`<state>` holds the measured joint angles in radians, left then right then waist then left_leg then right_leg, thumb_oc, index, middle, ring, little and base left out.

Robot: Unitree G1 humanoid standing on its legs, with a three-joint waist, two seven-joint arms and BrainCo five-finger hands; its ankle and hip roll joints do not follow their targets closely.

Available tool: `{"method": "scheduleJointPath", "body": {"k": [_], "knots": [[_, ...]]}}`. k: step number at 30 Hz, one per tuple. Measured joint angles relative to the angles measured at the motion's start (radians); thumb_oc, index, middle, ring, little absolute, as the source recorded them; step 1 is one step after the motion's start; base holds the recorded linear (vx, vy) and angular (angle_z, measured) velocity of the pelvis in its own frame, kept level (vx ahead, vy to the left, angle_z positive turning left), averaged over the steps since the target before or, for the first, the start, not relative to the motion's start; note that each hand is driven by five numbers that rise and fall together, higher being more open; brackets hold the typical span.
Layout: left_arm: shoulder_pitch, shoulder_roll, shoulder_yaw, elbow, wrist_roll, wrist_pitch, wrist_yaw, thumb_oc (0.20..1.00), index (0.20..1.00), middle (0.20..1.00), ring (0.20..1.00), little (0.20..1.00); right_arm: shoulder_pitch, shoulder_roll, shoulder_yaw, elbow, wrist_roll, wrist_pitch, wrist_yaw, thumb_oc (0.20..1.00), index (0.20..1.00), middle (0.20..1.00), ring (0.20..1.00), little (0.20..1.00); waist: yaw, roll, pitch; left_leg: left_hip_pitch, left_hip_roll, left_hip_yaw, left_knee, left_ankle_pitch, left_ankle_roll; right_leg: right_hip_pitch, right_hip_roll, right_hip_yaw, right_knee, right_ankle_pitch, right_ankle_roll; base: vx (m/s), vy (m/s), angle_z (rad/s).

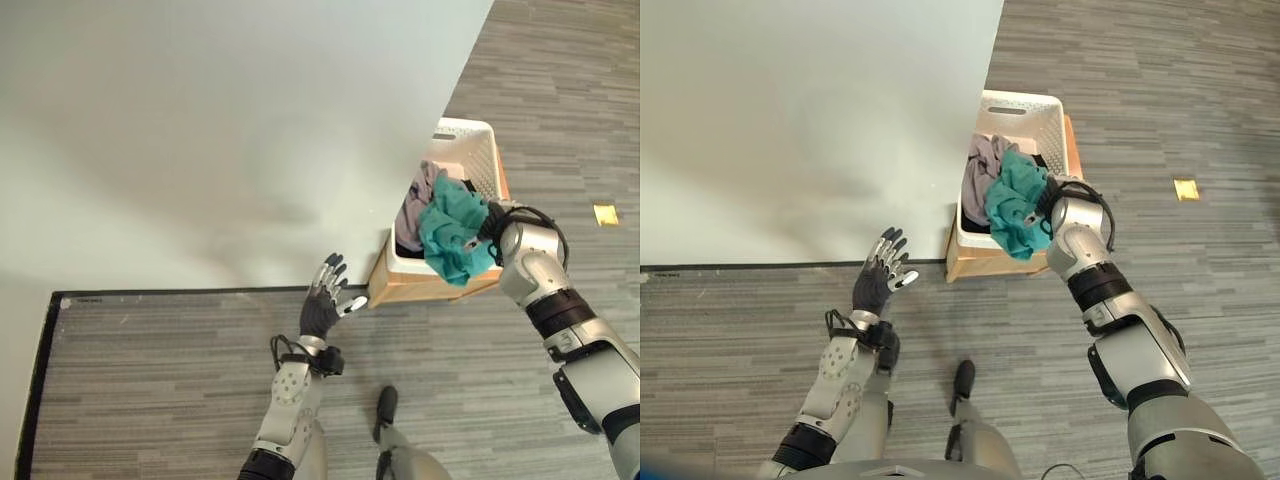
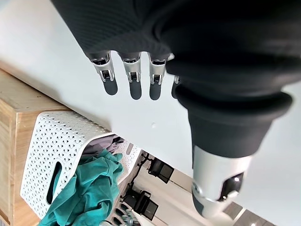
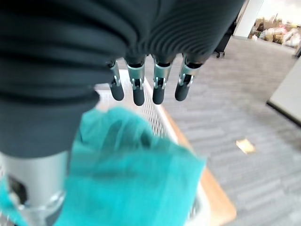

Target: Pick up bed clothes into laundry basket.

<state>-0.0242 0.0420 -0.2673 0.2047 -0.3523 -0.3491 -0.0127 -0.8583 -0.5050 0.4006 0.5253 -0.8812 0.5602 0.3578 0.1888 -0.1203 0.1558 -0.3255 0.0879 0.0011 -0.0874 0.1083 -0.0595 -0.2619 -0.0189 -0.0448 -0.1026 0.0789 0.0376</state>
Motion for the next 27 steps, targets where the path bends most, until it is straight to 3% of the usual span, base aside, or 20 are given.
{"method": "scheduleJointPath", "body": {"k": [4,6,9,10,11,13,14,17,18,21,27], "knots": [[0.022,-0.001,0.001,-0.002,0.000,0.000,-0.007,1.000,1.000,1.000,1.000,1.000,-0.037,-0.011,-0.033,-0.064,-0.021,0.007,0.009,1.000,1.000,1.000,1.000,1.000,0.000,0.009,-0.027,-0.005,-0.001,0.003,-0.003,0.000,0.000,-0.007,-0.001,0.002,0.000,0.000,0.000,0.00,0.000,0.00],[0.033,-0.005,0.006,-0.004,0.000,0.000,-0.014,1.000,1.000,1.000,1.000,1.000,-0.040,0.002,-0.159,-0.211,-0.020,0.014,-0.002,1.000,1.000,1.000,1.000,1.000,0.000,0.016,-0.033,-0.003,-0.003,0.000,-0.004,0.000,0.000,-0.003,-0.001,-0.001,0.000,-0.001,0.002,0.00,0.013,0.06],[0.046,-0.025,0.008,-0.006,-0.002,0.001,-0.020,1.000,1.000,1.000,1.000,1.000,-0.004,0.105,-0.323,-0.368,0.000,0.046,-0.031,1.000,1.000,1.000,1.000,1.000,-0.002,0.027,-0.040,0.010,-0.006,-0.009,-0.004,0.000,0.000,0.015,-0.003,-0.005,0.000,-0.005,0.004,0.03,0.064,0.13],[0.044,-0.033,0.010,-0.003,-0.002,0.001,-0.023,1.000,1.000,1.000,1.000,1.000,0.114,0.184,-0.432,-0.483,0.076,0.014,-0.104,1.000,1.000,1.000,1.000,1.000,-0.007,0.030,-0.042,0.028,-0.010,-0.010,-0.004,-0.002,0.004,0.036,-0.008,-0.011,0.001,-0.013,0.006,0.02,0.036,0.27],[0.039,-0.048,-0.005,-0.002,-0.002,0.001,-0.027,1.000,1.000,1.000,1.000,1.000,0.212,0.204,-0.462,-0.521,0.124,-0.020,-0.160,1.000,1.000,1.000,1.000,1.000,-0.007,0.029,-0.044,0.046,-0.013,-0.017,-0.004,-0.004,0.006,0.062,-0.011,-0.020,0.000,-0.023,0.005,0.02,0.036,0.35],[0.014,-0.054,-0.002,-0.002,-0.003,0.000,-0.027,1.000,1.000,1.000,1.000,1.000,0.348,0.201,-0.440,-0.456,0.255,-0.034,-0.233,1.000,1.000,1.000,1.000,1.000,-0.020,0.027,-0.060,0.073,-0.021,-0.020,-0.004,-0.014,0.016,0.094,-0.019,-0.025,0.000,-0.036,0.006,0.03,0.031,0.19],[-0.006,-0.054,-0.001,-0.003,-0.001,-0.007,-0.027,1.000,1.000,1.000,1.000,1.000,0.442,0.225,-0.451,-0.495,0.326,-0.043,-0.267,1.000,1.000,1.000,1.000,1.000,-0.028,0.041,-0.078,0.068,-0.028,-0.020,-0.005,-0.024,0.021,0.091,-0.022,-0.028,0.000,-0.043,0.007,0.00,0.000,0.00],[-0.023,-0.056,-0.001,-0.010,0.004,-0.019,-0.015,1.000,1.000,1.000,1.000,1.000,0.602,0.244,-0.417,-0.577,0.393,-0.087,-0.315,1.000,1.000,1.000,1.000,1.000,-0.060,0.068,-0.102,0.071,-0.033,-0.016,-0.005,-0.027,0.026,0.091,-0.033,-0.025,0.000,-0.042,0.017,0.01,0.019,-0.02],[-0.023,-0.057,-0.004,-0.019,0.019,-0.021,0.008,1.000,1.000,1.000,1.000,1.000,0.748,0.261,-0.389,-0.660,0.452,-0.135,-0.339,1.000,1.000,1.000,1.000,1.000,-0.081,0.079,-0.115,0.082,-0.038,-0.015,-0.005,-0.025,0.023,0.102,-0.037,-0.021,0.000,-0.042,0.021,0.04,0.036,0.04],[-0.011,-0.057,0.009,-0.050,0.041,-0.044,0.047,1.000,1.000,1.000,1.000,1.000,0.921,0.285,-0.302,-0.788,0.545,-0.211,-0.350,1.000,1.000,1.000,1.000,1.000,-0.106,0.084,-0.122,0.122,-0.038,-0.009,-0.005,-0.035,0.025,0.137,-0.036,-0.016,0.000,-0.050,0.024,0.03,0.010,-0.08],[0.063,-0.057,0.000,-0.076,0.062,-0.057,0.067,1.000,1.000,1.000,1.000,1.000,0.904,0.279,-0.247,-0.818,0.588,-0.317,-0.350,1.000,1.000,1.000,1.000,1.000,-0.098,0.073,-0.169,0.137,-0.029,-0.006,-0.005,-0.041,0.019,0.152,-0.032,-0.014,0.000,-0.056,0.019,0.01,0.001,-0.02]]}}
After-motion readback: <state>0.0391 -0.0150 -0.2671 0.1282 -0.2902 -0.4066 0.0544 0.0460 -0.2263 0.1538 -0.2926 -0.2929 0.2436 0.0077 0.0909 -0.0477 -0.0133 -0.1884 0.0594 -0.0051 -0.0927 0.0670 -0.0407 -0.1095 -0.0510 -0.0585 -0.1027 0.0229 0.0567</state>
